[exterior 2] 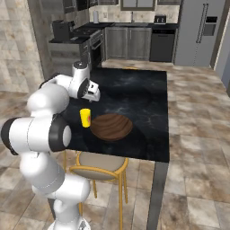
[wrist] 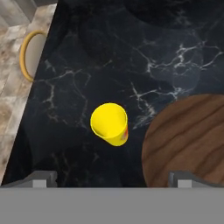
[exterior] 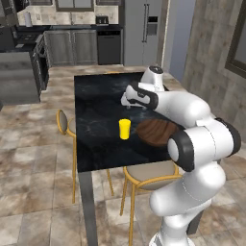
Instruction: Place the cup inside the bowl on the dining table and move the bowl to any counter.
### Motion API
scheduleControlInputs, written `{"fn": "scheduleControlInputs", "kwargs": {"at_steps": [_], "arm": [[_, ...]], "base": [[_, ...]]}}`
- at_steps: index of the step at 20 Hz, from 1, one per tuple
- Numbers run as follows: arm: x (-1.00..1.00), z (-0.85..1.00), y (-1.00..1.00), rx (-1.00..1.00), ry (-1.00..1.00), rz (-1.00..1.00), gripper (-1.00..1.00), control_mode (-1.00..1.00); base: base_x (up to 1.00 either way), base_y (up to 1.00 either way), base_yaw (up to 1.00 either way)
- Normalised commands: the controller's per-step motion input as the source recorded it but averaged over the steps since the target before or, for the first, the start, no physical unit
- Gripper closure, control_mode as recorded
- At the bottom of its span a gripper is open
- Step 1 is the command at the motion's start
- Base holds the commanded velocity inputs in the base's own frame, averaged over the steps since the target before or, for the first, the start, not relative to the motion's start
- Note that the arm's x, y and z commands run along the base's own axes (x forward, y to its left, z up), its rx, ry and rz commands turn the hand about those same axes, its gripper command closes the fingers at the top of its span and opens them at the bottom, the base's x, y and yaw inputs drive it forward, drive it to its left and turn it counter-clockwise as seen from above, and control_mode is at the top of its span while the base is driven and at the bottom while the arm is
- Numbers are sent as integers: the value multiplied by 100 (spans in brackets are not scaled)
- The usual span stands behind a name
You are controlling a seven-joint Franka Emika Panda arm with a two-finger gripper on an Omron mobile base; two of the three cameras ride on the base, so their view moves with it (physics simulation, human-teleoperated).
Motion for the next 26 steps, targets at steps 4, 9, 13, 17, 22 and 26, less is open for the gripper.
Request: {"fn": "scheduleControlInputs", "kwargs": {"at_steps": [4,9,13,17,22,26], "arm": [[4,-4,0,0,2,0,-100,-100],[7,-8,0,0,5,0,-100,-100],[14,-23,0,0,3,0,-100,-100],[18,-28,0,0,1,0,-100,-100],[28,-26,0,0,0,0,-100,-100],[30,-16,0,0,0,0,-100,-100]], "base": [[0,0,0],[0,0,0],[0,0,0],[0,0,0],[0,0,0],[0,0,0]]}}
